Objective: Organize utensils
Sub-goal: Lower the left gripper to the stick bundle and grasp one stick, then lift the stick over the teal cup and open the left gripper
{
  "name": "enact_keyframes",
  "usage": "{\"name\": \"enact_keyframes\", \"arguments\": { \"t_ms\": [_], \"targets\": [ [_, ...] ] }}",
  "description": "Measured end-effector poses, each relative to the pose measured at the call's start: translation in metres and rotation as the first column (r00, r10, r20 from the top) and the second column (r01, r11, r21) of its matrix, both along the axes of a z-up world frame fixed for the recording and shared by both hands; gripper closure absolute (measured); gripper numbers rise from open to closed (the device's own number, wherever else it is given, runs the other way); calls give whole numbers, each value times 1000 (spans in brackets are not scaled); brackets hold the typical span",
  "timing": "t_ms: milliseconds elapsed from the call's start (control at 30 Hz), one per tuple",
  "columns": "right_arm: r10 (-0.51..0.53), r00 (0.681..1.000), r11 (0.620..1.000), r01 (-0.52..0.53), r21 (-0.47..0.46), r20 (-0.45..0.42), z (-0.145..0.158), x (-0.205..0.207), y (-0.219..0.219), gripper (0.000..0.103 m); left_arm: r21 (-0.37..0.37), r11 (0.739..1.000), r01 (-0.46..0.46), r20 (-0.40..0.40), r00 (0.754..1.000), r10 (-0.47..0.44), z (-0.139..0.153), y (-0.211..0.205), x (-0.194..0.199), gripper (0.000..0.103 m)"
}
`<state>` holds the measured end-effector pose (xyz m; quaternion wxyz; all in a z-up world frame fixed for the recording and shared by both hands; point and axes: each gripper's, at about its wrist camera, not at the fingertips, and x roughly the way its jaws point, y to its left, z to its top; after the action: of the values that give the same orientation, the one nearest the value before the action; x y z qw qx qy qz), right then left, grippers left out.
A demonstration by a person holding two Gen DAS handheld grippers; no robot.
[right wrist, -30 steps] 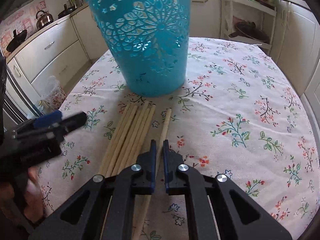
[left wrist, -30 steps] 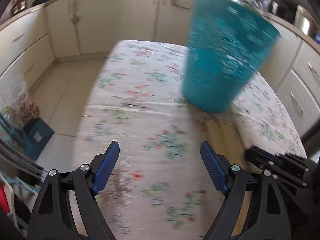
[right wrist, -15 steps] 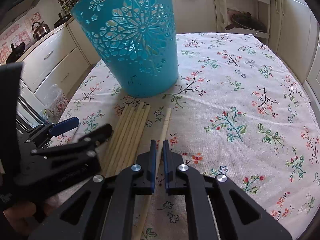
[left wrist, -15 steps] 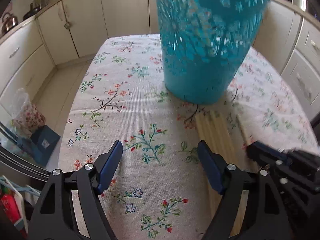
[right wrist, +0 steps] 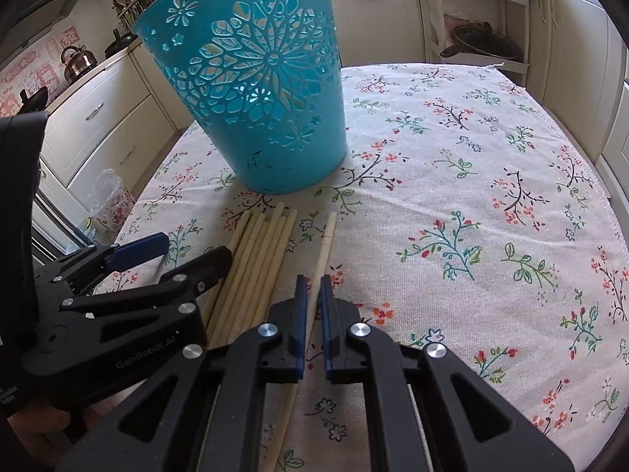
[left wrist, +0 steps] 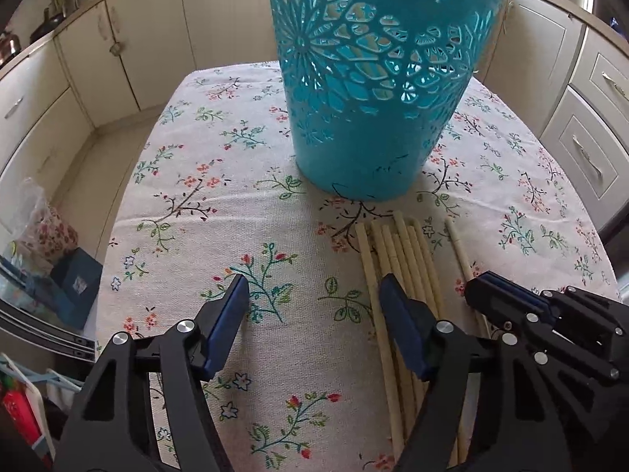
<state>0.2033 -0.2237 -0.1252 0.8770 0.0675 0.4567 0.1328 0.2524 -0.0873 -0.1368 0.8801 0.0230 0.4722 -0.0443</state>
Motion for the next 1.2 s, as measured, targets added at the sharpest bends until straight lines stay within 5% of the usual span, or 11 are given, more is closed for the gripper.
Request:
{"name": "enact_keyframes", "arguments": {
  "t_ms": [167,333,433,600,800,900,1033,1200],
  "targets": [
    [-2,1000,1000,2,-7,5,0,1,0,96,16,1000,11,4,1000,-12,0,-1,3,44],
    [3,1000,1000,-2,-30,24,-1,3,3,95,-14,998,54,-4,999,-54,3,1,10,93],
    [12,999,998,-10,-58,40,-1,3,7,96,-21,997,79,-15,997,-79,3,1,12,98],
    [9,999,999,-7,-43,41,-2,3,5,96,-139,990,36,-19,999,-39,12,32,5,98],
    [3,999,999,-1,-38,40,-2,4,5,96,-303,953,19,161,986,32,82,85,-25,98],
    [0,999,999,1,-35,39,-2,4,4,96,-372,926,57,309,949,66,139,96,-27,98],
    [-2,999,1000,3,-21,36,-2,5,3,96,-397,909,125,490,867,95,201,77,-10,98],
    [-4,999,1000,4,-3,34,-3,5,0,96,-395,912,109,616,768,175,230,49,26,98]
  ]
}}
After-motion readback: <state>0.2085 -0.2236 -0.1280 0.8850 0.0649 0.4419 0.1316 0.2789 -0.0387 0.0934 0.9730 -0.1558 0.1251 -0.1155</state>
